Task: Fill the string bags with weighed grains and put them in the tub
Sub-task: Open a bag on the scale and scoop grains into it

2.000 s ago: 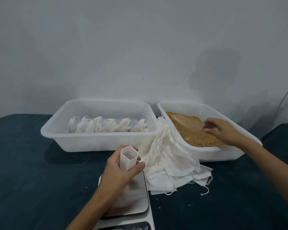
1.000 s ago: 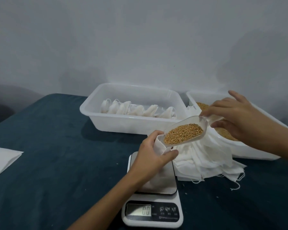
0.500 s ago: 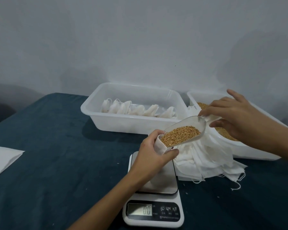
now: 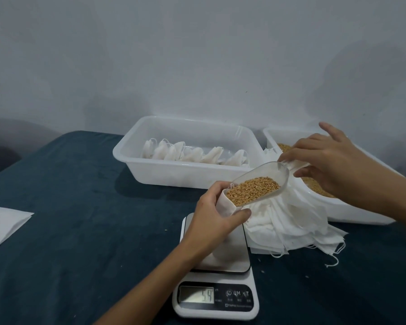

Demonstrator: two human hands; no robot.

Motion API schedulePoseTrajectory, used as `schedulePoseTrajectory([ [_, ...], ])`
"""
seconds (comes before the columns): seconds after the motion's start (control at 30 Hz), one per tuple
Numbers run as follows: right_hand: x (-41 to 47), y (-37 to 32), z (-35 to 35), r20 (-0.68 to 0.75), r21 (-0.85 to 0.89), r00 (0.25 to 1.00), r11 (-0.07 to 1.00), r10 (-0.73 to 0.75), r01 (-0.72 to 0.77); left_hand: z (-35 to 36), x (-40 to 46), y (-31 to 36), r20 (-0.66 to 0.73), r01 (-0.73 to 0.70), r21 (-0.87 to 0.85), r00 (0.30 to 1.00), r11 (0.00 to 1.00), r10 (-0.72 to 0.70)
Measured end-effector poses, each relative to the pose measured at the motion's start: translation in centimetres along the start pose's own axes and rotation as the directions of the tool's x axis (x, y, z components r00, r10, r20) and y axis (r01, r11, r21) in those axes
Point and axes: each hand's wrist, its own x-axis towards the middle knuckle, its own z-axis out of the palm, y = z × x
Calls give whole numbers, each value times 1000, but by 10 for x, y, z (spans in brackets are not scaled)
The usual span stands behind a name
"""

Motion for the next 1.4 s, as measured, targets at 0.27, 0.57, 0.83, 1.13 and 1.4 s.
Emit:
schedulePoseTrajectory([
  [0.27,1,-1,-1,1,-14,1000,1000,-1,1,-1,1,-1,4,-12,-3,1000,1000,12],
  [0.57,1,-2,1,-17,-30,1000,999,-23,22,-1,0,1,6,-12,-52,1000,999,12],
  [0.83,2,-3,2,-21,-32,1000,999,-22,21,-1,1,1,2,-21,-51,1000,998,21],
  [1.13,2,-4,2,-6,-29,1000,1000,-13,13,-2,1,0,-2,-23,-34,1000,999,23],
  [1.4,2,-6,2,1,-11,1000,1000,-6,6,-3,1,1,14,-24,-15,1000,1000,24],
])
